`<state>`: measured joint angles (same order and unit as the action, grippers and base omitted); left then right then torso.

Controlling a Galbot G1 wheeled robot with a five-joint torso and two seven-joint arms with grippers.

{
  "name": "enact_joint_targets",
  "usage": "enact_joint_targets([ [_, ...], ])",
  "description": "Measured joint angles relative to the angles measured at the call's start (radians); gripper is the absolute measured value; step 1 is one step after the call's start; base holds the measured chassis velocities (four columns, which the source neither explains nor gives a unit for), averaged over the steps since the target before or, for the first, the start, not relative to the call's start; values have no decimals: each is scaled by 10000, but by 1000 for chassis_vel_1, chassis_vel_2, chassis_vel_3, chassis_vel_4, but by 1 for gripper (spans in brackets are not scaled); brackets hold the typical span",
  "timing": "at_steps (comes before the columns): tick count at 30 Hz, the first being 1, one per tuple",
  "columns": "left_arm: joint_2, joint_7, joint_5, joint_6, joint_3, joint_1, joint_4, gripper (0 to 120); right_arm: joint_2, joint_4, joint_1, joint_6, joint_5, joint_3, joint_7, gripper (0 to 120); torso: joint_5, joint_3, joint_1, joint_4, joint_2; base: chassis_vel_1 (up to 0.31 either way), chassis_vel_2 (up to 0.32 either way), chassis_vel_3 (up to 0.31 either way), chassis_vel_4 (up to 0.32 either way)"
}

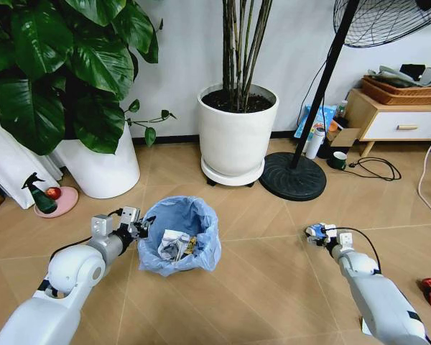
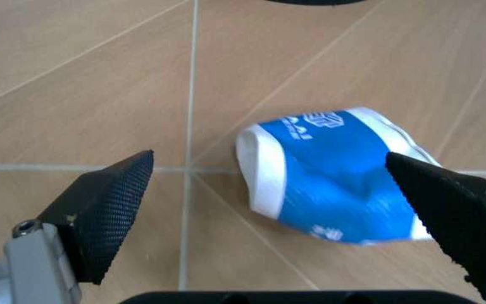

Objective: Pick up the trash bin and place the garbage on the floor into it.

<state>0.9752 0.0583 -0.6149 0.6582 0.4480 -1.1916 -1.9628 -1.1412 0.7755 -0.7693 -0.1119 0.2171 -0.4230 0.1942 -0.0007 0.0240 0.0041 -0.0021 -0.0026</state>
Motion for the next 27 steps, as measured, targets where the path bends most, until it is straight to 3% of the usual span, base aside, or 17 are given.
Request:
enact_joint_targets([
  [10, -16, 94, 46, -54, -3, 62, 124, 1, -394, -1069, 712, -12, -666, 38, -344, 100, -2, 0, 0, -2, 0, 0, 0, 0, 0],
  [21, 0, 196, 177, -128, -3, 105, 269, 1, -476, -1244, 838, -499, -814, 89, -947, 100, -1, 0, 0, -2, 2, 0, 0, 0, 0],
  [24, 1, 212, 188, -149, -3, 136, 305, 1, -482, -1275, 838, -600, -823, 104, -1056, 97, -2, 0, 0, -2, 2, 0, 0, 0, 0],
  [27, 1, 241, 217, -205, -4, 161, 362, 1, -494, -1424, 897, -631, -825, 111, -1092, 83, -1, 0, 0, -2, 2, 0, 0, 0, 0],
])
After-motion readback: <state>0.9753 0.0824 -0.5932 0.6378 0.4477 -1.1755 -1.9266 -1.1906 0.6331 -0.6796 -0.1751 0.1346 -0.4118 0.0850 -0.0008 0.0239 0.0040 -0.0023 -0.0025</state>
